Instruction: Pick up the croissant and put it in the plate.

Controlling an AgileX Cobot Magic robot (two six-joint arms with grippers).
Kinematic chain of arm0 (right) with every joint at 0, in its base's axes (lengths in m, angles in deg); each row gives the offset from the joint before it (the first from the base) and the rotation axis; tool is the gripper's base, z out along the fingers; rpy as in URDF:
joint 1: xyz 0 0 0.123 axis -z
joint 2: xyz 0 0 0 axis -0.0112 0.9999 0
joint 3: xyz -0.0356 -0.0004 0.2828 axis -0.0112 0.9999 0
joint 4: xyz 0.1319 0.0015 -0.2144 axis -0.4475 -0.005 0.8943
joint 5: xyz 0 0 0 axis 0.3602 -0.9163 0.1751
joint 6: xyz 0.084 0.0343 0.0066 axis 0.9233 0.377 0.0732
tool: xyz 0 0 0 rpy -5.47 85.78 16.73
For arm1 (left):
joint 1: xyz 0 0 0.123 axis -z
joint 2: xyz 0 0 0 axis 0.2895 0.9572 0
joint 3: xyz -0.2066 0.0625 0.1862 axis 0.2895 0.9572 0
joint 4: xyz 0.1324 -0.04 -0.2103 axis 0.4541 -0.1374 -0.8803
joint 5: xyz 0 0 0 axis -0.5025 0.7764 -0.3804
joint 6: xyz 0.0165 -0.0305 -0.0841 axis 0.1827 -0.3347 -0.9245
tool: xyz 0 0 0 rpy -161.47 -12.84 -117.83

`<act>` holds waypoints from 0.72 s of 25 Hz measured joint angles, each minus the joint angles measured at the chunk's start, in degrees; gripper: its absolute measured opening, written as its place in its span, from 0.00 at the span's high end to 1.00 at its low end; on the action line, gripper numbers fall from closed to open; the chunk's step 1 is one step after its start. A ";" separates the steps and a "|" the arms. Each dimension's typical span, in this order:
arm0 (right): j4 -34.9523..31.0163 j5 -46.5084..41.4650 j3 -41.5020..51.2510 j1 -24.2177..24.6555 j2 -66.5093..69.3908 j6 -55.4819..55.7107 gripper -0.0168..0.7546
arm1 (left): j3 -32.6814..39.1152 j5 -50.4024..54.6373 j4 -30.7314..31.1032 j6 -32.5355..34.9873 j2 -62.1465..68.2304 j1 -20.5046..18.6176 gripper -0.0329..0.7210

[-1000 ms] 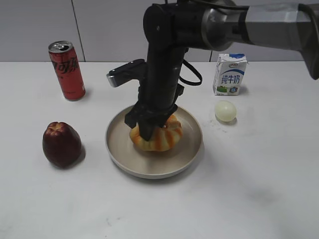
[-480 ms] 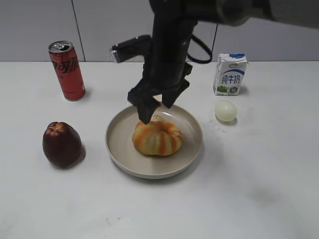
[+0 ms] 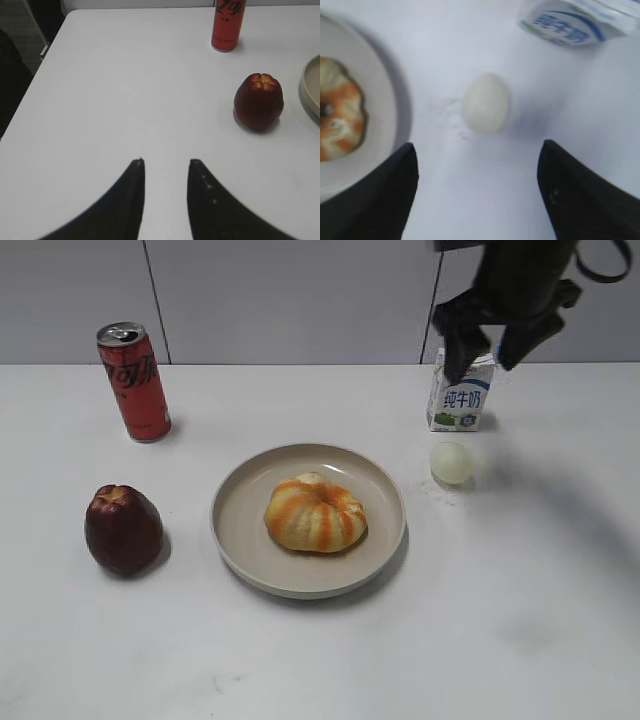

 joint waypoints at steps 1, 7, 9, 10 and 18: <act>0.13 -0.05 0.00 2.18 -0.18 0.31 0.26 | 0.00 0.00 0.00 0.00 0.00 0.00 0.65; -0.27 -0.05 4.56 10.94 -3.24 2.18 0.26 | 0.00 0.00 0.00 0.00 0.00 0.00 0.65; 0.72 0.00 9.30 11.33 -7.10 2.27 0.26 | 0.00 0.00 0.00 0.00 0.00 0.00 0.65; 0.72 0.00 12.42 11.33 -9.15 2.27 0.26 | 0.00 0.00 0.00 0.00 0.00 0.00 0.65; 0.75 1.16 42.52 11.06 -34.41 2.34 0.26 | 0.00 0.00 0.00 0.00 0.00 0.00 0.65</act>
